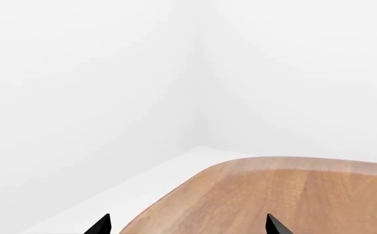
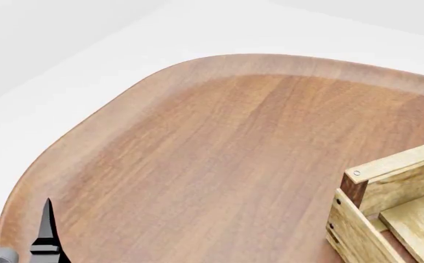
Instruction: Pick up the salad dressing and put it in the tray.
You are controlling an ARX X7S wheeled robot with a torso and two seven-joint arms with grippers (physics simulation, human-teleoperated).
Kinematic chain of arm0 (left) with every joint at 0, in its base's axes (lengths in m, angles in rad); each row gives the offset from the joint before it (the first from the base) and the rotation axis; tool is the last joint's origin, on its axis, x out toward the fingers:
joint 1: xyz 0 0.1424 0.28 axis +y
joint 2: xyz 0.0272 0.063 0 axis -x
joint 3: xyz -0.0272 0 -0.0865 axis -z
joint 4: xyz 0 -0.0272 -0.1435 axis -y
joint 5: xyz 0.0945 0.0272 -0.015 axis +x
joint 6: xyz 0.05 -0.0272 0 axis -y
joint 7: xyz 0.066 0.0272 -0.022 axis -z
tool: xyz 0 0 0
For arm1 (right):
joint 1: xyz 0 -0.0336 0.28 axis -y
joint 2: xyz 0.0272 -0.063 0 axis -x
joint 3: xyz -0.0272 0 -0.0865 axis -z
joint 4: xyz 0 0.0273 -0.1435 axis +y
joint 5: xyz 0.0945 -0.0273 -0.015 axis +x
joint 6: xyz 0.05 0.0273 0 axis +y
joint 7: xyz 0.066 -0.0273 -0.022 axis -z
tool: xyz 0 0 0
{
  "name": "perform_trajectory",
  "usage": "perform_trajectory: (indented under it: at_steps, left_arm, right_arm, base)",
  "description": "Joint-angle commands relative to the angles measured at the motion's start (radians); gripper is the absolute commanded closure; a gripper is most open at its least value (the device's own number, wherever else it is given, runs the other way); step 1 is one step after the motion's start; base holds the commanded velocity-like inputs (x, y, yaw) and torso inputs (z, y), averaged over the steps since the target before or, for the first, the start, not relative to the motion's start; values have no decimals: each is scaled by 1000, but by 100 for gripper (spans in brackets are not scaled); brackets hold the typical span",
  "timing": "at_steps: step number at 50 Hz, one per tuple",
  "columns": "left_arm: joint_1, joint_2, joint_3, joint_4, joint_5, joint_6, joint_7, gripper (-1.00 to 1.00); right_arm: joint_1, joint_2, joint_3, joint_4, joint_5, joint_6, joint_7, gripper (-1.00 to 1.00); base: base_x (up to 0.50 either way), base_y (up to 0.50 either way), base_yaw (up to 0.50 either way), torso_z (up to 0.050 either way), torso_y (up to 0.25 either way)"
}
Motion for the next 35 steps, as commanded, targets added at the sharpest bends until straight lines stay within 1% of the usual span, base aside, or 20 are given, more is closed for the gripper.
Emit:
perform_trajectory:
  at_steps: [1, 9, 12, 14, 16, 17, 21, 26, 35]
  left_arm:
    - [0, -1, 2, -3, -1, 4, -2, -100]
    - [0, -4, 1, 1, -3, 4, -4, -100]
    - [0, -4, 1, 3, -4, 4, -5, -100]
    - [1, -5, 0, 5, -5, 3, -6, -100]
    - [2, -6, 1, 7, -5, 4, -7, -100]
    - [3, -7, 1, 9, -6, 3, -8, -100]
    - [5, -8, 1, 13, -6, 3, -9, -100]
    - [5, -10, 0, 17, -8, 3, -12, -100]
    - [6, -10, -19, 25, -25, 20, -15, -100]
  right_arm:
    - [2, 5, 3, 1, -13, -11, 7, -100]
    - [4, 9, -13, -29, -30, -11, 15, -100]
    - [-96, -10, 10, -278, -8, 132, 19, -100]
    - [-188, -26, 35, -511, 14, 257, 21, -100]
    - [-230, -33, 45, -620, 26, 307, 16, -100]
    - [-267, -40, 50, -719, 34, 352, 11, -100]
    - [-332, -49, 70, -916, 43, 443, 27, -100]
    - [-385, -54, 95, -1085, 62, 512, 30, -100]
    - [-486, -69, 102, -1383, 66, 558, 28, -100]
  base:
    - [0, 0, 0, 0, 0]
    - [0, 0, 0, 0, 0]
    - [0, 0, 0, 0, 0]
    - [0, 0, 0, 0, 0]
    - [0, 0, 0, 0, 0]
    - [0, 0, 0, 0, 0]
    - [0, 0, 0, 0, 0]
    - [0, 0, 0, 0, 0]
    - [0, 0, 0, 0, 0]
